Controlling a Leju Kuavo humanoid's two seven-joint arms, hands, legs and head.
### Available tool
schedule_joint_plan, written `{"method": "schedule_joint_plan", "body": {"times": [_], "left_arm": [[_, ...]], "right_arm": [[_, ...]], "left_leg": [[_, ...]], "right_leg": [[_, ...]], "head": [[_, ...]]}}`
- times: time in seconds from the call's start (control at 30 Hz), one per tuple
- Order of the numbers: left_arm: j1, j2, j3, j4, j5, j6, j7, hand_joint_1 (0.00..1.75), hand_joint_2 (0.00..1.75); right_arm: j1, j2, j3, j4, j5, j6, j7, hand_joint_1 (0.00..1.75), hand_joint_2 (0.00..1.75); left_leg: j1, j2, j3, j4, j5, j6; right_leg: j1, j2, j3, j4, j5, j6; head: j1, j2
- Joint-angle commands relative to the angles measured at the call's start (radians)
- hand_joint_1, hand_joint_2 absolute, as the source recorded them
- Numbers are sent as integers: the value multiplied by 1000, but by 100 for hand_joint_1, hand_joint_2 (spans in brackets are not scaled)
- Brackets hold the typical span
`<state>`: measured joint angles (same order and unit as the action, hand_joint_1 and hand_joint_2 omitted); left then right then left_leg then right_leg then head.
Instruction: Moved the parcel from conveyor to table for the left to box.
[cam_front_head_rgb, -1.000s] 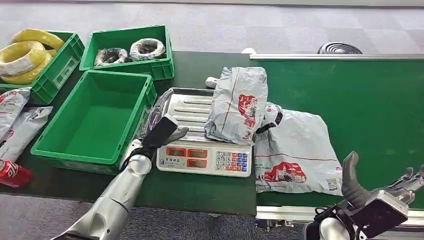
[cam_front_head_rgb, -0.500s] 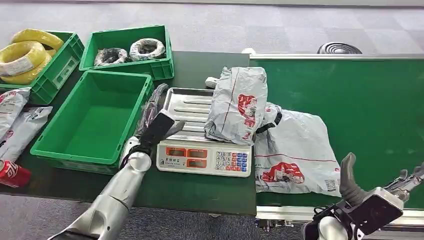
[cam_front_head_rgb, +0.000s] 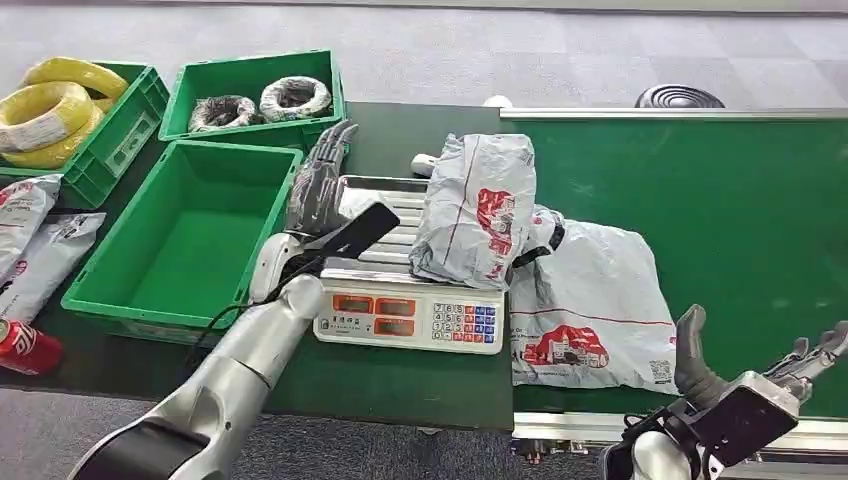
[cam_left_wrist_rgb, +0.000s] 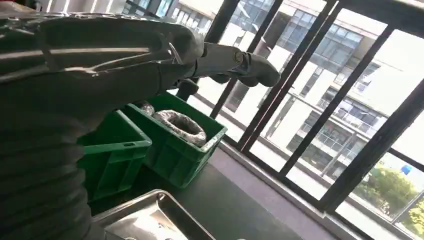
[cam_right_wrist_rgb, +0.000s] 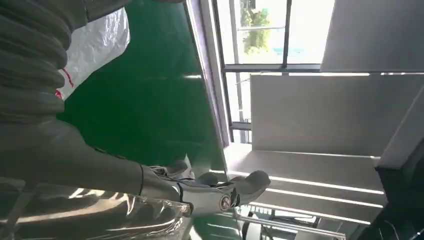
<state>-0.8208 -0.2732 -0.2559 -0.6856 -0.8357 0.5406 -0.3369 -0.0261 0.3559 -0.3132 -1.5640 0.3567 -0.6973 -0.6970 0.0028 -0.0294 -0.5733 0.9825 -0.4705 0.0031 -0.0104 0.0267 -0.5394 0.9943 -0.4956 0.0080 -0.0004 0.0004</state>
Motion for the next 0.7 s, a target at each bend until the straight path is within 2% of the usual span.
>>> {"method": "schedule_joint_plan", "body": {"times": [0.03,0.27,0.3,0.4,0.43,0.5,0.7], "left_arm": [[-88,-76,-177,156,-88,-7,40,0,175],[-75,-76,-452,136,-42,-100,102,0,175],[-75,-76,-452,136,-42,-100,102,0,175],[-72,-76,-584,149,-27,-162,111,0,175],[-72,-76,-584,149,-27,-162,111,0,175],[-59,-76,-700,167,-28,-216,128,0,175],[2,-76,-769,207,-30,-214,139,0,175]], "right_arm": [[-20,-7,-7,46,-6,-1,-1,0,175],[13,-7,-29,14,-16,-1,-1,0,175],[13,-7,-29,14,-16,-1,-1,0,175],[31,-7,-36,-8,-21,-1,-1,0,175],[31,-7,-36,-8,-21,-1,-1,0,175],[47,-7,-39,-37,-26,-1,-1,0,175],[75,-7,-27,-79,-30,-1,-1,0,175]], "left_leg": [[1,0,0,0,0,0],[1,0,1,0,1,-1],[1,-1,0,0,0,0],[0,0,1,-1,0,0],[0,0,0,-1,0,0],[0,-1,1,-1,0,0],[0,2,2,-2,0,-1]], "right_leg": [[1,-3,1,-1,0,0],[1,-4,1,-2,0,0],[1,-4,1,-1,0,0],[1,-4,1,-1,0,0],[0,-3,1,-1,0,0],[1,-5,2,-2,0,0],[1,-2,2,-3,0,0]], "head": [[0,0],[0,0],[0,0],[0,0],[0,0],[0,0],[0,0]]}}
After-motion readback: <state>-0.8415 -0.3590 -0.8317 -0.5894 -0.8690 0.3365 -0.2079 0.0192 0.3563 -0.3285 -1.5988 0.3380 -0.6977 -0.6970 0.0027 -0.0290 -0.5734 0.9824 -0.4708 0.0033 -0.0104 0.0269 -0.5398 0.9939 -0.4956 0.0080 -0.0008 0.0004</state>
